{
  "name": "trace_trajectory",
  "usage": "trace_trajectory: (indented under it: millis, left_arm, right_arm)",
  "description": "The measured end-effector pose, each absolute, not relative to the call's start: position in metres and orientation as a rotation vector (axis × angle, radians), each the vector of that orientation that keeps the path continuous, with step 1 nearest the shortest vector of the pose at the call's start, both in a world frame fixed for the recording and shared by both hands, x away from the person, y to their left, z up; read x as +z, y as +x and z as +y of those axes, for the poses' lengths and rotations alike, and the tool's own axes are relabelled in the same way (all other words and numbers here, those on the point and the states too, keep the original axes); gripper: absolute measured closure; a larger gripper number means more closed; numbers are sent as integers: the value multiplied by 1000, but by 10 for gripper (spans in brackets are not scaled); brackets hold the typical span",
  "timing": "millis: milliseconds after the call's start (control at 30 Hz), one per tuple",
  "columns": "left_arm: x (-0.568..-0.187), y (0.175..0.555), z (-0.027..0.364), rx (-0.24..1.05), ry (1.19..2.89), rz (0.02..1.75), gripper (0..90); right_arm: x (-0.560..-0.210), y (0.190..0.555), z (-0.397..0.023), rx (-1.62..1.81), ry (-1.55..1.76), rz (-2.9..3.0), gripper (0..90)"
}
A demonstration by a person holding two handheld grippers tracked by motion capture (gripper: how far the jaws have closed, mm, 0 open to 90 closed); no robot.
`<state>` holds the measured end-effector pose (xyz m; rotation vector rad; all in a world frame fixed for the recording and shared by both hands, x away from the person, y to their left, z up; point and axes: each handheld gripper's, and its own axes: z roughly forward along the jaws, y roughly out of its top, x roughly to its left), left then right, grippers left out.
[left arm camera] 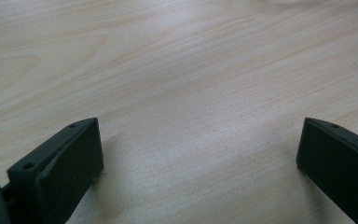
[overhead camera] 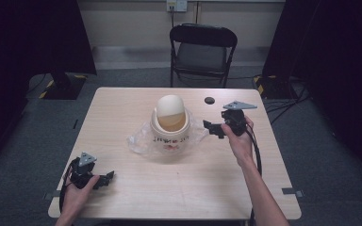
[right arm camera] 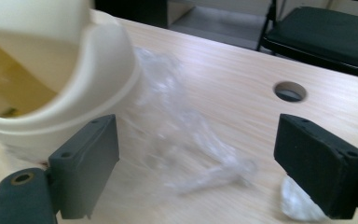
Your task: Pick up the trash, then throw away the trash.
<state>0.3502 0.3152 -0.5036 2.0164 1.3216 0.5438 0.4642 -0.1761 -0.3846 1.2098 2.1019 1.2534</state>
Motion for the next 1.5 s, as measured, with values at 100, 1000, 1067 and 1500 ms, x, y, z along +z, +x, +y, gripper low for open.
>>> trace_trajectory:
  millis: [100, 1000, 1067, 1500]
  left_arm:
    - [-503, 350, 315, 546, 2018, 1320, 0]
    - [-504, 350, 315, 545, 2018, 1321, 0]
    - [-504, 350, 315, 544, 2016, 1321, 0]
    - [-504, 350, 315, 544, 2018, 1321, 0]
  right_arm:
    - [-407, 469, -194, 1200, 1276, 2105, 138]
    - [-478, 524, -232, 976, 1439, 2115, 250]
    - [-483, 529, -232, 960, 1438, 2115, 252]
    - [-491, 537, -226, 924, 1410, 2096, 400]
